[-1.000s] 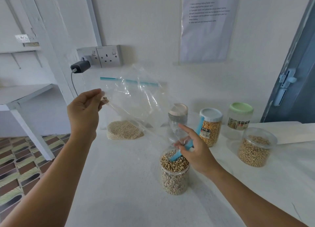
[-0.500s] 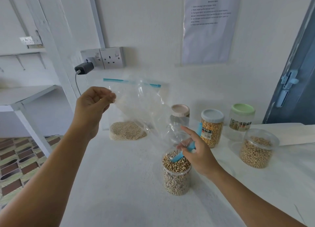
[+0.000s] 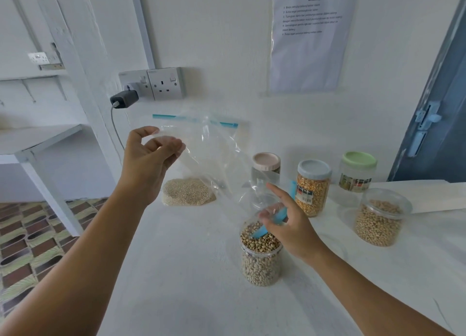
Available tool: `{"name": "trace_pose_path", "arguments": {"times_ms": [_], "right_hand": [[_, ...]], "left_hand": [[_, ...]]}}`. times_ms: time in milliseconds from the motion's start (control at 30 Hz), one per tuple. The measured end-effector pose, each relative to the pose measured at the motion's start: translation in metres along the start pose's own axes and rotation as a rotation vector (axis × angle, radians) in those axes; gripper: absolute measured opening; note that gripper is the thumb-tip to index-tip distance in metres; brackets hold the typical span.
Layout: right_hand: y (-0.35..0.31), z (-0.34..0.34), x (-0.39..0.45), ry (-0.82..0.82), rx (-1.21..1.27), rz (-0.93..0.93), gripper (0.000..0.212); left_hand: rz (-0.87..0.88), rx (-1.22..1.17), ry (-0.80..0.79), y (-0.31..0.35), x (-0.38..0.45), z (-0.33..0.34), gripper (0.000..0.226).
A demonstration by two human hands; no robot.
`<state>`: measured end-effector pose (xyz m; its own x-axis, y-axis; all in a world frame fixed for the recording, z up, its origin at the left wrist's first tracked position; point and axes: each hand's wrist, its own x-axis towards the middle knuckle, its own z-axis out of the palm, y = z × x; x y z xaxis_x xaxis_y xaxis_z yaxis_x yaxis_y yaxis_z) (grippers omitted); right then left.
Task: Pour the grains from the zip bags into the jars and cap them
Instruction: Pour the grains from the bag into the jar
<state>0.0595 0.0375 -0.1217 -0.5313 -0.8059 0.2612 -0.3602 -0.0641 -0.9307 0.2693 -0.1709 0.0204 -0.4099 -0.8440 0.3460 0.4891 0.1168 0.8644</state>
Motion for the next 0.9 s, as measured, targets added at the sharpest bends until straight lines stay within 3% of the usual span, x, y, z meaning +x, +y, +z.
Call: {"name": "trace_pose_path", "arguments": {"times_ms": [133, 300, 333, 433, 633, 900], "right_hand": [[-0.002, 0.002, 0.002, 0.009, -0.016, -0.003, 0.08], [-0.001, 0.008, 0.005, 0.066, 0.034, -0.008, 0.08], [-0.003, 0.009, 0.006, 0.069, 0.053, -0.008, 0.08], [-0.007, 0.011, 0.005, 0.052, 0.104, -0.003, 0.077], [0.001, 0.007, 0.007, 0.068, 0.096, 0.022, 0.081], [0.005, 0.005, 0.006, 0.063, 0.059, 0.045, 0.092]], "left_hand": [[0.011, -0.119, 0.016, -0.002, -0.003, 0.011, 0.048], [-0.294, -0.1, -0.065, -0.026, -0.018, 0.013, 0.098], [-0.397, -0.09, -0.111, -0.037, -0.026, 0.013, 0.098], [-0.538, 0.039, -0.27, -0.073, -0.052, 0.014, 0.058], [-0.418, 0.025, -0.084, -0.092, -0.059, 0.032, 0.068], [-0.338, 0.071, -0.116, -0.094, -0.059, 0.042, 0.065]]}}
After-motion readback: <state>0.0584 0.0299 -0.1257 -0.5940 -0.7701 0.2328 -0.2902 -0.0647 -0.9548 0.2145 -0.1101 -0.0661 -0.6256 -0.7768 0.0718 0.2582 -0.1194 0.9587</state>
